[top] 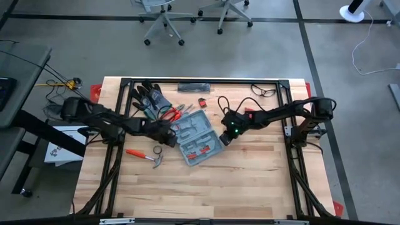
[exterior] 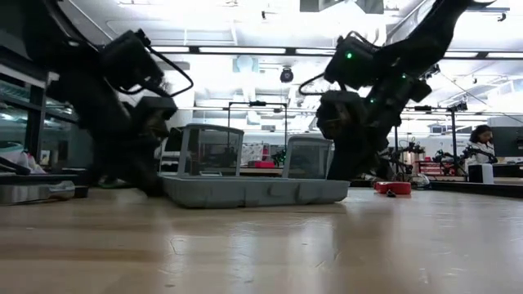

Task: Prefit tool cases
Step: Put the nut driver into the gray prefit tool case

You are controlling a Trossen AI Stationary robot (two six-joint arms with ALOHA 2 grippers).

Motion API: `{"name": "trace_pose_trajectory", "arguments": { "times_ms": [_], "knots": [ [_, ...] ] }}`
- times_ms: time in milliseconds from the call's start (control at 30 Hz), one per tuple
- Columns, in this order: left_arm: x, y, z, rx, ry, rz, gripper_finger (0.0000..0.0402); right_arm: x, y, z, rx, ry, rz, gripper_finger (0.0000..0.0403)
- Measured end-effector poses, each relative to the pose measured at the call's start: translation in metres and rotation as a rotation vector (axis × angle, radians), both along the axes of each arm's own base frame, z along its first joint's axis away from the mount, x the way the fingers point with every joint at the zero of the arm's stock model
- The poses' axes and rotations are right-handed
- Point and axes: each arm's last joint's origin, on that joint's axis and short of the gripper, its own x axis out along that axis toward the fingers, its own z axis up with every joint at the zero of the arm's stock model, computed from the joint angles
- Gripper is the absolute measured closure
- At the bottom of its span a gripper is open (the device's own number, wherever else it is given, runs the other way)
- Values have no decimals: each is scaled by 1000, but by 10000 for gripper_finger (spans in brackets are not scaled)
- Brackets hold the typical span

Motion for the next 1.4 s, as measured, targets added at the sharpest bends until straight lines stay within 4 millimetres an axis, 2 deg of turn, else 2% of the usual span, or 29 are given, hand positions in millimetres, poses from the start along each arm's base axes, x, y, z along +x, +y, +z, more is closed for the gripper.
{"name": "trace_pose_trajectory", "arguments": {
  "times_ms": [133,300,500,633,833,1067,1233,1400],
  "knots": [
    [8,8,-2,-6,-26,6,401,1,15,-1,26,-6,24,403],
    [18,14,6,61,-15,-23,401,3,35,0,33,0,40,403],
    [21,10,13,69,22,-107,401,4,43,3,2,-1,-38,403],
    [18,7,25,63,-4,-136,401,2,42,11,-2,-18,-33,403],
    [5,6,52,101,-58,-135,401,-7,35,37,-68,-73,-61,403],
    [-18,16,82,297,-87,33,401,-25,18,65,-177,-107,-102,403],
    [-24,36,83,361,-56,99,401,-29,9,69,-205,-109,-138,403],
    [-24,49,67,328,46,21,399,-29,3,67,-223,-99,-138,403]
  ]
}}
